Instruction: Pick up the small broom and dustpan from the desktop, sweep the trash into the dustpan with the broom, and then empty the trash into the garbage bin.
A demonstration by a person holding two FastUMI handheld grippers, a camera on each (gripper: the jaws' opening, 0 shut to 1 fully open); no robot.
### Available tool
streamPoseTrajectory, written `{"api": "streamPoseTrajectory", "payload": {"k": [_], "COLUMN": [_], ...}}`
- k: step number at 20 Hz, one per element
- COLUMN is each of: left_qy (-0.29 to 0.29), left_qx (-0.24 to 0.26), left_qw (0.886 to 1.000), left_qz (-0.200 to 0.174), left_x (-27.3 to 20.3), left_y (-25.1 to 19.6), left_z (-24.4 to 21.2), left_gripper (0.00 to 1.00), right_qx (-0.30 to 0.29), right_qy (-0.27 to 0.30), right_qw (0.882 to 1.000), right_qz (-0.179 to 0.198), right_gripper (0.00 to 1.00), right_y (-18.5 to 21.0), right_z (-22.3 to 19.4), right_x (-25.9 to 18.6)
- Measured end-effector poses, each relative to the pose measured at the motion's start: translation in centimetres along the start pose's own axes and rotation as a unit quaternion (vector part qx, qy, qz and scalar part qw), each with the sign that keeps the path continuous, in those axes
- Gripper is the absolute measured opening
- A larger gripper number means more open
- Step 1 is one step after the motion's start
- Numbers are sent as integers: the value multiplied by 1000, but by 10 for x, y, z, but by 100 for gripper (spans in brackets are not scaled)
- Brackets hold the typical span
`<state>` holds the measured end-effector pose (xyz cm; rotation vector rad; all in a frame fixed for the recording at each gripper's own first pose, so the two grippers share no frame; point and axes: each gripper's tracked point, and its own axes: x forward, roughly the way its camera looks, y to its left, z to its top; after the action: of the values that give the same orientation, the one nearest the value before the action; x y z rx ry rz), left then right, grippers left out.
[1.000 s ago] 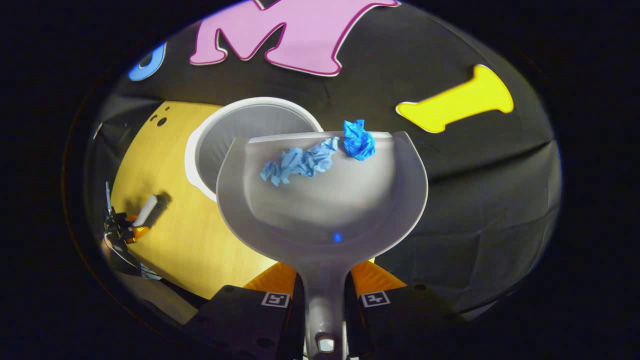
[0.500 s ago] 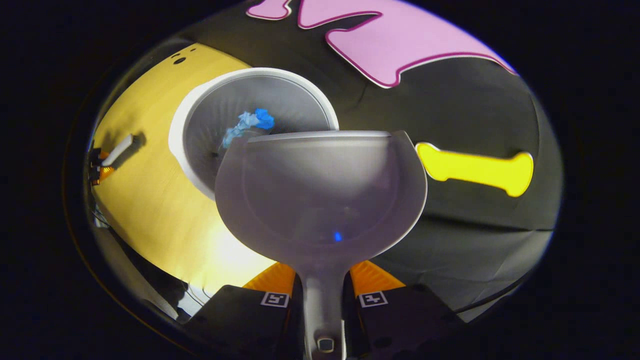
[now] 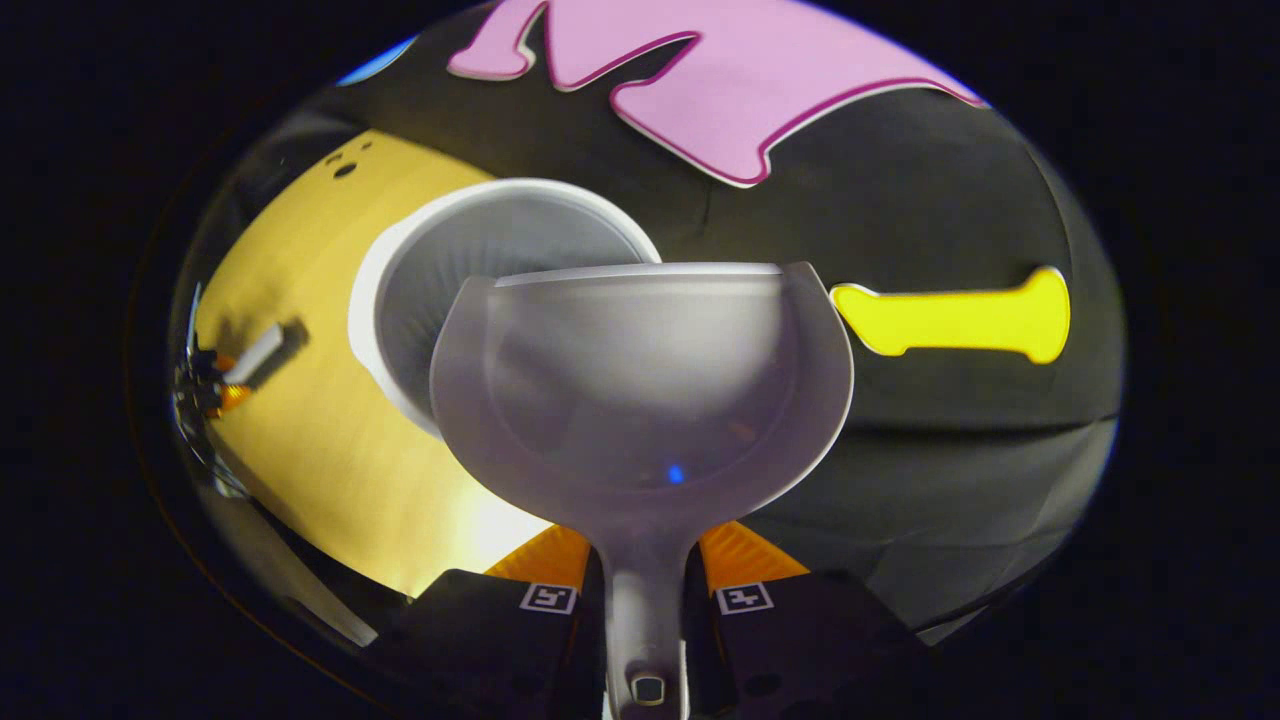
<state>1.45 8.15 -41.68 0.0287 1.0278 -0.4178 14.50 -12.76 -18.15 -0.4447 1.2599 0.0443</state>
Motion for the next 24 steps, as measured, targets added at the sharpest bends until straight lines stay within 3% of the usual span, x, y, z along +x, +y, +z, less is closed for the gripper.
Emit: {"api": "streamPoseTrajectory", "payload": {"k": [5, 8, 12, 17, 18, 19, 24], "left_qy": [-5, -7, -11, -16, -17, -18, -20], "left_qx": [-1, -12, -28, -34, -39, -42, -50], "left_qw": [1000, 1000, 999, 998, 998, 998, 996], "left_qz": [14, 21, 34, 48, 50, 53, 67], "left_x": [-7, -10, -15, -25, -26, -28, -30], "left_y": [-8, -9, -8, -9, -9, -8, -8], "left_z": [2, 5, 8, 13, 14, 15, 15], "left_gripper": [27, 31, 27, 31, 27, 31, 28], "right_qx": [80, 106, 116, 110, 105, 99, 80], "right_qy": [-87, -130, -167, -187, -185, -180, -144], "right_qw": [992, 984, 976, 971, 971, 971, 972], "right_qz": [34, 60, 77, 105, 112, 118, 170], "right_gripper": [35, 36, 35, 35, 35, 35, 35], "right_y": [10, 27, 50, 106, 119, 134, 209], "right_z": [12, 9, -10, -47, -56, -67, -119], "right_x": [-31, -58, -80, -94, -94, -94, -74]}}
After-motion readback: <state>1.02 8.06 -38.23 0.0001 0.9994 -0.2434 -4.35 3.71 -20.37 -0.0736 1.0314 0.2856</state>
